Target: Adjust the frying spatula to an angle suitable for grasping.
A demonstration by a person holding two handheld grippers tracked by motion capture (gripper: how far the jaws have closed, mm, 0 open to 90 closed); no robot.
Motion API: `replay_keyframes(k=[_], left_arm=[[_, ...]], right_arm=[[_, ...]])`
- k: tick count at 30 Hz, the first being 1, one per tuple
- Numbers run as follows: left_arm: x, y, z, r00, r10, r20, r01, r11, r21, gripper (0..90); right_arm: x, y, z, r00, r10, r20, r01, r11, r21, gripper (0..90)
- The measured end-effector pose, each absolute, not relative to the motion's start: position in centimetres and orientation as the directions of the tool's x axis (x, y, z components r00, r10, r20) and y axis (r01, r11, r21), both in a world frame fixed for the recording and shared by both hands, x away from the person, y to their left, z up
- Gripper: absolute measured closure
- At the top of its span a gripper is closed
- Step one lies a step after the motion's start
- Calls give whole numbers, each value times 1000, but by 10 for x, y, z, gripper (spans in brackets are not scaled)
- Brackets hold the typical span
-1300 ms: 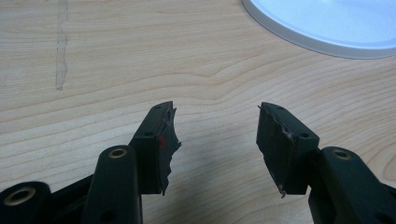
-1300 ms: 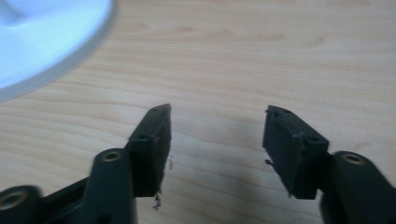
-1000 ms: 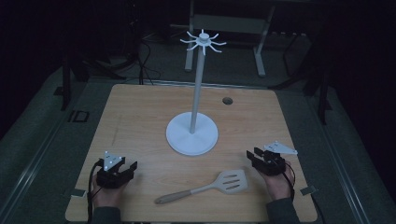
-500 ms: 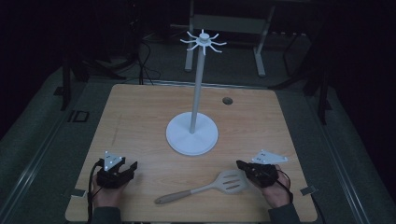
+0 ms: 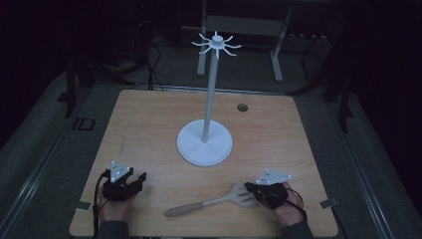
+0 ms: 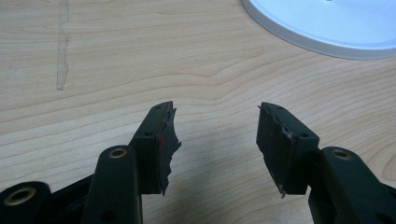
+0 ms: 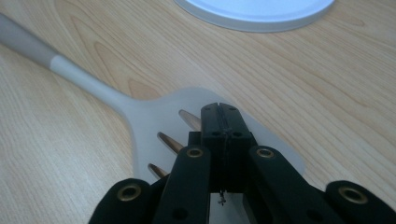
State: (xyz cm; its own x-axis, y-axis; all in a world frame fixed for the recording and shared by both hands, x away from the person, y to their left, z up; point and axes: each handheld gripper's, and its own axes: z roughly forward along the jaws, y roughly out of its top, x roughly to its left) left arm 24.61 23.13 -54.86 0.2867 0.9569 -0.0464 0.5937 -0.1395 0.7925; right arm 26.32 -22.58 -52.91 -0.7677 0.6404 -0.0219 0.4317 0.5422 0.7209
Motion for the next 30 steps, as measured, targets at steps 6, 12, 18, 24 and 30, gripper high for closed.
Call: replay_keyframes(k=[6, 12, 18, 24, 30], left_arm=[[246, 231, -549, 287, 957, -46, 593, -140, 793, 471], [246, 232, -549, 286, 957, -47, 593, -138, 793, 471], [246, 231, -549, 286, 957, -47, 594, -139, 793, 471], [246, 231, -549, 287, 957, -48, 595, -139, 792, 471], [246, 231, -549, 287, 957, -49, 595, -138, 792, 471]], right_arm=[[260, -228, -531, -764, 645, -18, 445, 547, 709, 900], [254, -230, -536, -757, 653, -13, 464, 551, 693, 900], [246, -232, -538, -756, 654, 3, 474, 545, 692, 900], [234, -231, -540, -764, 645, 9, 473, 550, 688, 900], [228, -229, -544, -771, 637, 3, 476, 572, 668, 900]])
